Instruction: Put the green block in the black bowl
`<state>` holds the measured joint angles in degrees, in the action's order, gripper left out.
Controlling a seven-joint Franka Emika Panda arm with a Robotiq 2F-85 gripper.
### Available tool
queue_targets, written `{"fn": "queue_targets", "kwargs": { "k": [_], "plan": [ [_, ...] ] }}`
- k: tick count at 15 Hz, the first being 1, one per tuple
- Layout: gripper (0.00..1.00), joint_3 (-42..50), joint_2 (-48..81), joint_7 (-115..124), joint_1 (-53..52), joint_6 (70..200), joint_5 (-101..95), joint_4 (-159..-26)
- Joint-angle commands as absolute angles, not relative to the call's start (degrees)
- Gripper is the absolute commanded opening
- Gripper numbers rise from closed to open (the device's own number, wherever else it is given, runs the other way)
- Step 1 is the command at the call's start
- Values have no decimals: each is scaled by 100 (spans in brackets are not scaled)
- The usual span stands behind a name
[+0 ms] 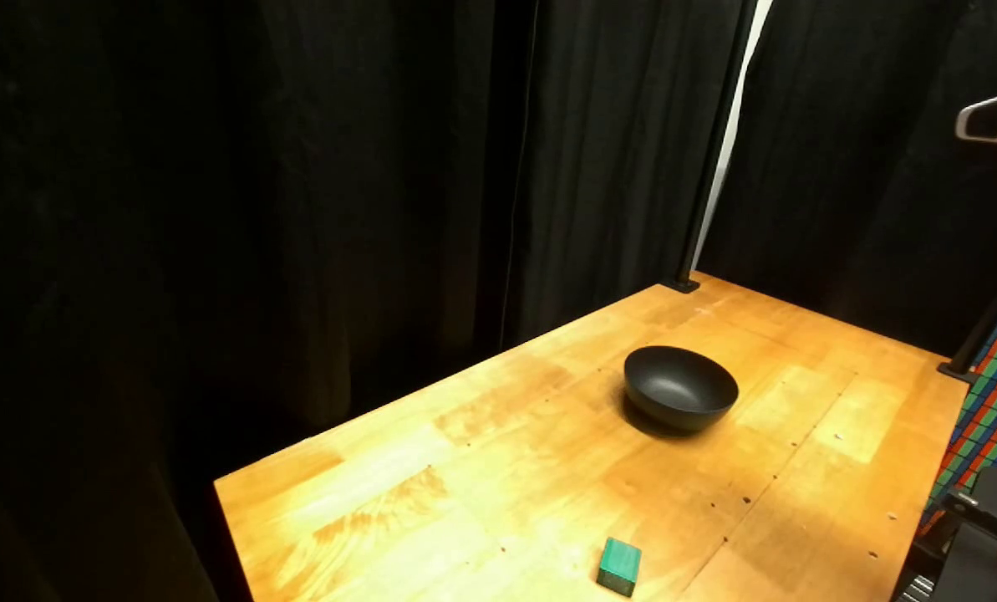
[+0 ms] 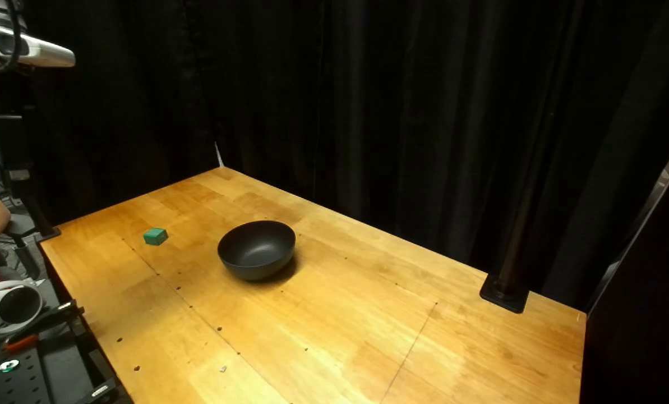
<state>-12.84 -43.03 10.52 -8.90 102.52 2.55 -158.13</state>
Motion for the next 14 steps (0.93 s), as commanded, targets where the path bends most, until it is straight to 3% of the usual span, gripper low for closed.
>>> {"fn": "queue_targets", "kwargs": {
  "k": [1, 9, 14],
  "plan": [
    [100, -1259, -4298, 1067, -915, 10236, 239, -15800],
    [100, -1259, -4298, 1067, -915, 10236, 239, -15800],
    [100, -1677, -3411, 1775, -958, 11559, 477, -15743]
  ]
}}
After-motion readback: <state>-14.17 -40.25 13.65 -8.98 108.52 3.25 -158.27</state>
